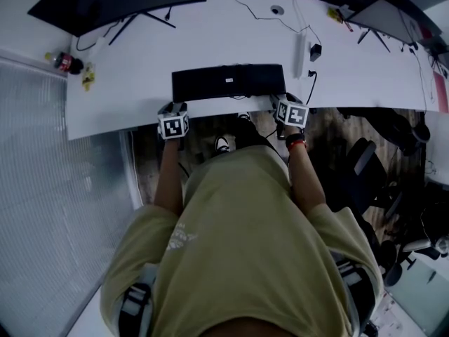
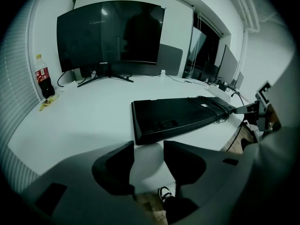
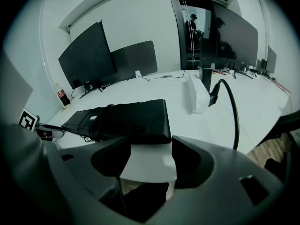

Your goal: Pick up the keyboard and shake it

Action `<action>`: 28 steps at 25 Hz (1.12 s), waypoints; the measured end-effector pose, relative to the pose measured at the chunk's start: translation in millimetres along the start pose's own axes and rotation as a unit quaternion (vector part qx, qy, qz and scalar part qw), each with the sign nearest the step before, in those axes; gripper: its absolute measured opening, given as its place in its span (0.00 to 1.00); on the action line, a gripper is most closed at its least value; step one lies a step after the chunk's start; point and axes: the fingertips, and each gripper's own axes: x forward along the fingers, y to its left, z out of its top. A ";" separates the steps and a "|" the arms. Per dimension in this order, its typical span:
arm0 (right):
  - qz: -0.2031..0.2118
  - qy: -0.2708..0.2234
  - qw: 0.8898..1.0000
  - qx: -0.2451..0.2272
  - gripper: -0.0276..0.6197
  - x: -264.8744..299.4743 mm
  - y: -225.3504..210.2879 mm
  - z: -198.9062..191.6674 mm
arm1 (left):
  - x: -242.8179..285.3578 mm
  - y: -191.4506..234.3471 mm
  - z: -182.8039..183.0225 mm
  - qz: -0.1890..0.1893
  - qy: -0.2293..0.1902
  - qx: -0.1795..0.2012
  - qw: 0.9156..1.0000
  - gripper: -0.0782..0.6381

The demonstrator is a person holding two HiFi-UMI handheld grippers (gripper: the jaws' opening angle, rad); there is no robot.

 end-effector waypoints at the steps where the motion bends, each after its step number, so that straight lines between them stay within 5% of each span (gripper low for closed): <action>1: -0.001 -0.001 1.000 0.000 0.49 -1.7 -0.1 1.7 | -2.1 0.2 0.5 -0.002 -0.002 0.000 1.000 0.38; 7: 0.004 -0.028 1.000 -0.003 0.49 -10.0 8.8 19.8 | -13.8 3.8 14.2 -0.009 -0.034 -0.016 0.999 0.38; 15: 0.035 -0.071 0.997 -0.022 0.47 -19.3 43.0 63.6 | -18.4 -21.7 70.3 -0.033 -0.084 0.019 0.996 0.38; 28: 0.080 -0.153 0.982 -0.079 0.32 -54.3 103.1 144.2 | -62.8 -79.4 168.2 -0.079 -0.190 0.075 0.976 0.33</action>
